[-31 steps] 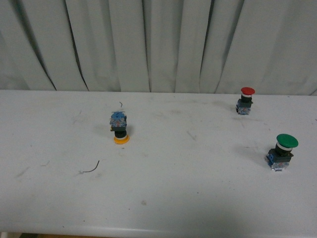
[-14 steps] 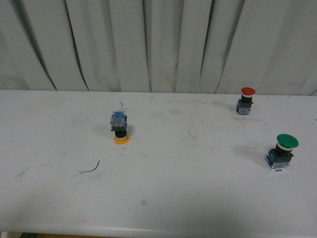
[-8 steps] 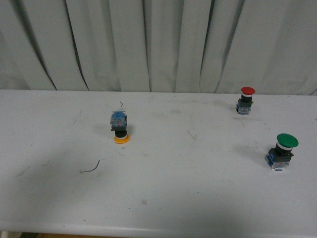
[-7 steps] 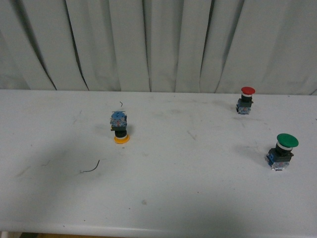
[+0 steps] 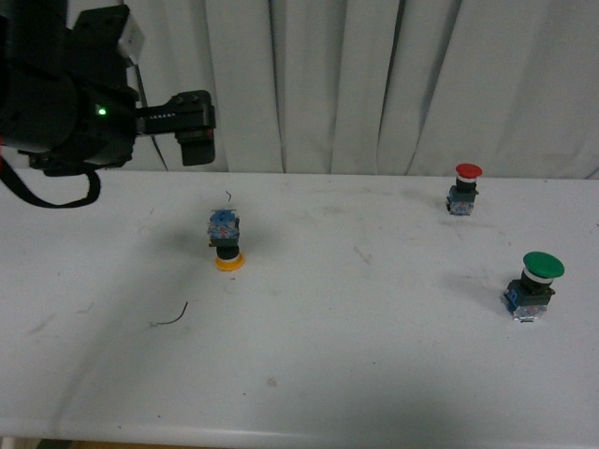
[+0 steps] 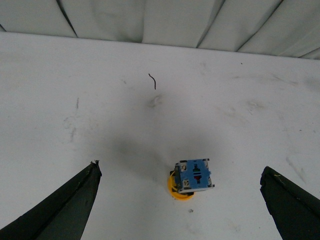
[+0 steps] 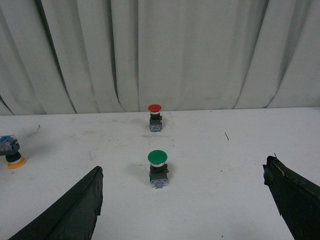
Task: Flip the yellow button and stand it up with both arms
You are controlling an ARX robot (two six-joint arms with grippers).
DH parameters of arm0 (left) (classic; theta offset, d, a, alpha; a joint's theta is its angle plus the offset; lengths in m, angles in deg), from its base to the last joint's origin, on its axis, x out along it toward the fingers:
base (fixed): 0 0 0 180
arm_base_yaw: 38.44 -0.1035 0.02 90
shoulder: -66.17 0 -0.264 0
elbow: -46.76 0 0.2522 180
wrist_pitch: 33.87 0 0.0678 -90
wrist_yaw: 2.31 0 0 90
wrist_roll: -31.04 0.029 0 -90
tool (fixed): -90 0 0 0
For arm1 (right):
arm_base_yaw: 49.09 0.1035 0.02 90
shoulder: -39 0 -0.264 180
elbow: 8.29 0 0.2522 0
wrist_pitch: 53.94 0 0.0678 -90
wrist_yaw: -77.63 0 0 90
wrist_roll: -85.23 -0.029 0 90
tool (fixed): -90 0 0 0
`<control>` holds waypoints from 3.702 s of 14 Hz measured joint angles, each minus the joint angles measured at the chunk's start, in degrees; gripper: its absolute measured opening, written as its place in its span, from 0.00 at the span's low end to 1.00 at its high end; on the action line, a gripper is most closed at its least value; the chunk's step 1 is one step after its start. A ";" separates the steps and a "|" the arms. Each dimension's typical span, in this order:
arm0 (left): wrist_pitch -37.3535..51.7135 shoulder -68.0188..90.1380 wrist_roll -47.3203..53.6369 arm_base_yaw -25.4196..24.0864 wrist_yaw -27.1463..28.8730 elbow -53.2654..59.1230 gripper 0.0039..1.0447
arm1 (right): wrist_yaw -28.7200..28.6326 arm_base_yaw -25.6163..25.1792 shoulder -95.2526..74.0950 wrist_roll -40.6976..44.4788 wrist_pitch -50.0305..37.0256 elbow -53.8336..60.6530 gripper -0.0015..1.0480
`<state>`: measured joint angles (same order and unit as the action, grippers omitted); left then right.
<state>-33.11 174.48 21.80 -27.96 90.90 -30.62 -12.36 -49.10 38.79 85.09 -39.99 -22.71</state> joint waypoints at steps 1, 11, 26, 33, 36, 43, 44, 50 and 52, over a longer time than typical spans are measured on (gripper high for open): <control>-1.75 3.82 0.17 1.33 1.36 -3.82 0.94 | 0.00 0.00 0.00 0.00 0.00 0.00 0.94; -16.15 18.08 -1.05 2.82 3.04 -19.30 0.94 | 0.00 0.00 0.00 0.00 0.00 0.00 0.94; -19.34 21.70 -1.22 4.57 3.67 -22.56 0.33 | 0.00 0.00 0.00 0.00 0.00 0.00 0.94; -12.55 7.48 -0.20 6.78 -0.39 -12.68 0.32 | 0.00 0.00 0.00 0.00 0.00 0.00 0.94; -8.22 -7.69 0.20 8.81 -2.49 -1.46 0.32 | 0.02 0.00 0.00 0.00 0.02 0.00 0.94; 0.28 -26.21 -7.93 11.76 -14.03 18.32 0.32 | 0.00 0.00 0.00 0.00 0.00 0.00 0.94; 3.52 -26.18 -11.37 11.04 -18.38 19.67 0.32 | 0.00 0.00 0.00 0.00 0.02 0.00 0.94; 35.80 -15.23 -39.50 5.60 -36.37 21.84 0.32 | 0.00 0.00 0.00 0.00 0.00 0.00 0.94; 46.45 -11.67 -46.77 5.64 -38.01 21.84 0.32 | 0.00 0.00 0.00 0.00 0.00 0.00 0.94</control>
<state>13.33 162.81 -24.97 -22.32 52.89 -8.78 -12.36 -49.10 38.79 85.09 -39.99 -22.71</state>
